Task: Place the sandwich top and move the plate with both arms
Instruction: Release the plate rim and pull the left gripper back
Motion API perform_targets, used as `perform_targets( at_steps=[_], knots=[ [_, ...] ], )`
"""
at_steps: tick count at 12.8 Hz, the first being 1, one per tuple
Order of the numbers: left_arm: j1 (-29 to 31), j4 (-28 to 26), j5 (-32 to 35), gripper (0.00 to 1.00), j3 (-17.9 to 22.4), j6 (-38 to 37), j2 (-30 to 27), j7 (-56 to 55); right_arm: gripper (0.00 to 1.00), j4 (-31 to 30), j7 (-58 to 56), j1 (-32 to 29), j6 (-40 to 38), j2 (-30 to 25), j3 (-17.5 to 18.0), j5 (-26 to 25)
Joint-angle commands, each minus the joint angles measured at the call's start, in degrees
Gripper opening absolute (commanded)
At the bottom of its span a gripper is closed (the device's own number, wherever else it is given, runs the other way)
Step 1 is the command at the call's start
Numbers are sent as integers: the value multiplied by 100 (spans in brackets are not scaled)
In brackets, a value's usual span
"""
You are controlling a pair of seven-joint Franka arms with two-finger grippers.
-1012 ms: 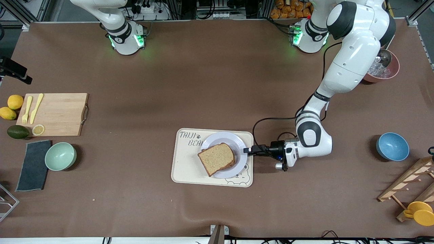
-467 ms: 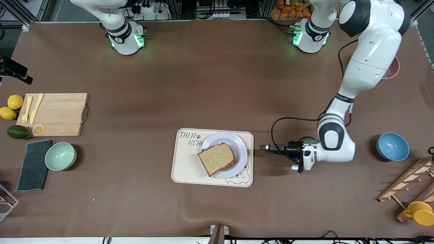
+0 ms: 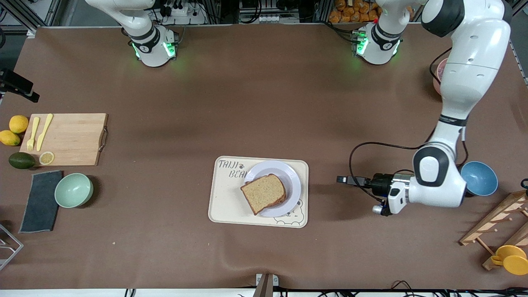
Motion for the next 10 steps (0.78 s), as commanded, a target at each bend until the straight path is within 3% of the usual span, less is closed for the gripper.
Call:
perform_targets(
  at_steps=[1,10],
  knots=[
    [370,222,617,100,6,-697,-319,-343,100,100,110,12,-87,0,29,-17],
    [547,302,3383,100,77,-1490,-2445,-1196,100,143,66,12,-87,0,73,-17]
  ],
)
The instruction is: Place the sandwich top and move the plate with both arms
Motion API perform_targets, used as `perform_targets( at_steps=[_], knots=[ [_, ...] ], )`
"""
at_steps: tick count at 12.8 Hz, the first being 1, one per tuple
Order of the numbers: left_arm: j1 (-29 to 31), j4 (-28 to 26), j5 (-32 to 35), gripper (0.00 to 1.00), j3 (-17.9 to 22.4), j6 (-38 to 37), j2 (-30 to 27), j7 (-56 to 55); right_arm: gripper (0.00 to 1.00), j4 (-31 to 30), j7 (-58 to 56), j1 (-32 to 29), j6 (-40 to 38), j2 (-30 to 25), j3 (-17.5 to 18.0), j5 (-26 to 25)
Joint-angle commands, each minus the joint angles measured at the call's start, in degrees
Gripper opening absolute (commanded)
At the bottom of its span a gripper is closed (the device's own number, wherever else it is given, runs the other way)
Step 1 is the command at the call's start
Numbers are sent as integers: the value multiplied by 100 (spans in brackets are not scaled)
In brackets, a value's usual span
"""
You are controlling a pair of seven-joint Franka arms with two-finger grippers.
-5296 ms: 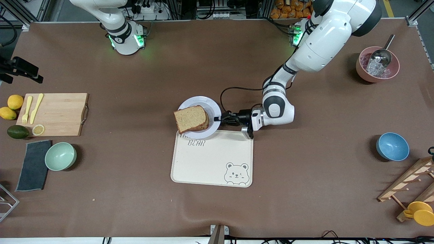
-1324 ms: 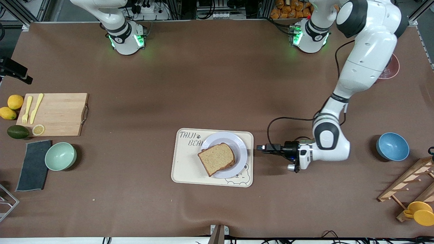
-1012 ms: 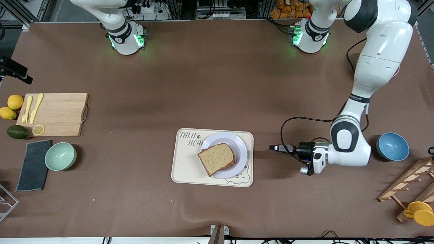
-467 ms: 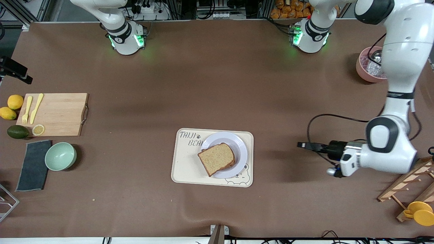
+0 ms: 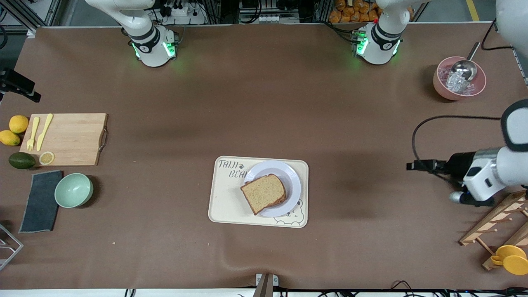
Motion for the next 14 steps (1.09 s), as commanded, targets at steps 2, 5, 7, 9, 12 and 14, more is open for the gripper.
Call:
perform_targets(
  at_steps=[2,5,7,9,12,14],
  knots=[
    [-16,-180,1230,100,86,-95,-841,24,100,117,56,3,-84,0,25,-18],
    [142,-83,1409,100,68,-94,-1147,86,100,117,56,3,-93,0,25,-18],
    [-311,-232,1347,100,478,-59,-1508,78,100,117,56,3,-84,0,16,-18],
    [-822,-573,1242,100,1103,-51,-1903,69,100,117,56,3,-84,0,25,-18],
    [-1148,-1409,1259,100,1271,283,-2606,-298,100,117,56,3,-84,0,25,-18],
    [-1246,-1481,1259,100,1351,248,-2687,-467,100,117,56,3,-84,9,25,-18]
  ],
)
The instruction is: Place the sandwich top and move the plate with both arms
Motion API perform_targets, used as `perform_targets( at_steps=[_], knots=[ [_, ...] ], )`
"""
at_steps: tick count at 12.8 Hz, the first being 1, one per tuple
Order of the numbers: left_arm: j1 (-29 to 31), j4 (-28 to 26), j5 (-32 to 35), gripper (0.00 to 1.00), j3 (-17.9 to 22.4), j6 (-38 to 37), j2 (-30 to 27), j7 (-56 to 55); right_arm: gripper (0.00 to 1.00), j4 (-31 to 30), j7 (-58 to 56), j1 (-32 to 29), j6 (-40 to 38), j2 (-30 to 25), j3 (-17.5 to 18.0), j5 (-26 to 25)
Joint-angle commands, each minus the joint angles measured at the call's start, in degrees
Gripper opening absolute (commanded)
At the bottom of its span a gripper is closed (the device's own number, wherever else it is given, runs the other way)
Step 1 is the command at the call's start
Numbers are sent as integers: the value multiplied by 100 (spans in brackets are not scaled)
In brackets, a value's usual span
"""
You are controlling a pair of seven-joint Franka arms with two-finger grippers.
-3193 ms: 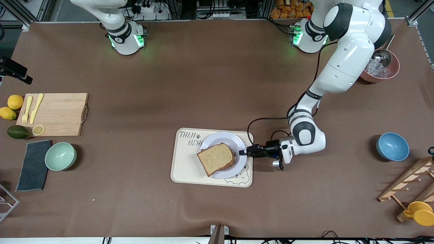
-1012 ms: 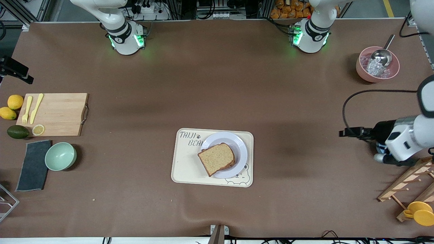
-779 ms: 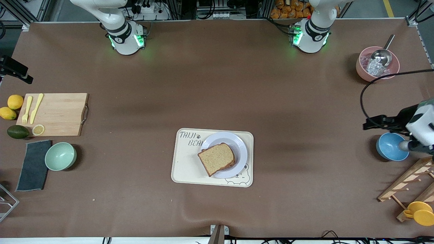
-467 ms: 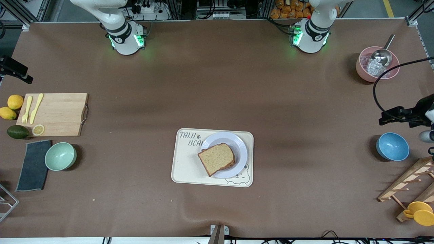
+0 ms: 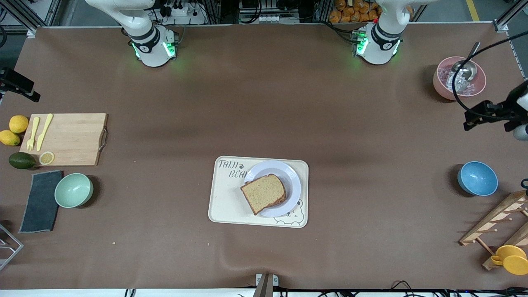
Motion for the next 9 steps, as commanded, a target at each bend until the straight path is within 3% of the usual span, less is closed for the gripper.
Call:
perform_targets(
  at_steps=[1,9],
  knots=[
    [-124,-467,-2,100,156,183,-359,-241,100,89,64,1,-84,9,21,-18],
    [-71,-353,-29,100,112,121,-403,-408,100,89,56,1,-84,9,21,-18]
  ],
)
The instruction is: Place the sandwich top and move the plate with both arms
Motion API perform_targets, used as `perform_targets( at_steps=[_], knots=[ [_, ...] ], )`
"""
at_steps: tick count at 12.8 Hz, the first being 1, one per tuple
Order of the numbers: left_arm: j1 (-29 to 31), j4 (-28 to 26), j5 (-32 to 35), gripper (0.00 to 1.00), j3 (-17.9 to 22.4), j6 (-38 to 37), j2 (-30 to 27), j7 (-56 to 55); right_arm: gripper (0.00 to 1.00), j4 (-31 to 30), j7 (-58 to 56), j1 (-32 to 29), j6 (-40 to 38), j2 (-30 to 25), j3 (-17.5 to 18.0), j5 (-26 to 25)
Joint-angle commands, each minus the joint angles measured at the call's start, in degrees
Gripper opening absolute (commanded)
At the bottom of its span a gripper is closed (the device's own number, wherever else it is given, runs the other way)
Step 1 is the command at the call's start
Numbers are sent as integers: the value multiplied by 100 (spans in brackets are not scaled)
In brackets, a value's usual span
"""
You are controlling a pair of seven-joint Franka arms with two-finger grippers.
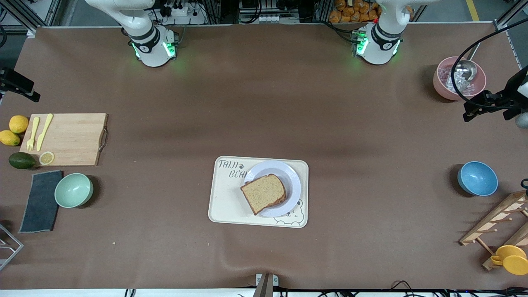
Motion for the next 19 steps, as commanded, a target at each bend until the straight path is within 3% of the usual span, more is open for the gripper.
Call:
perform_targets(
  at_steps=[1,7,14,19],
  knots=[
    [-17,-51,-20,100,21,76,-121,-88,100,89,56,0,-84,9,21,-18],
    [-17,-217,-327,100,-129,-64,-375,-746,100,89,56,0,-84,9,21,-18],
    [0,-270,-327,100,-278,-320,-560,-757,100,89,64,9,-84,27,29,-18],
    [9,-622,-327,100,-261,-267,-745,-712,100,89,73,27,-84,27,29,-18]
  ],
)
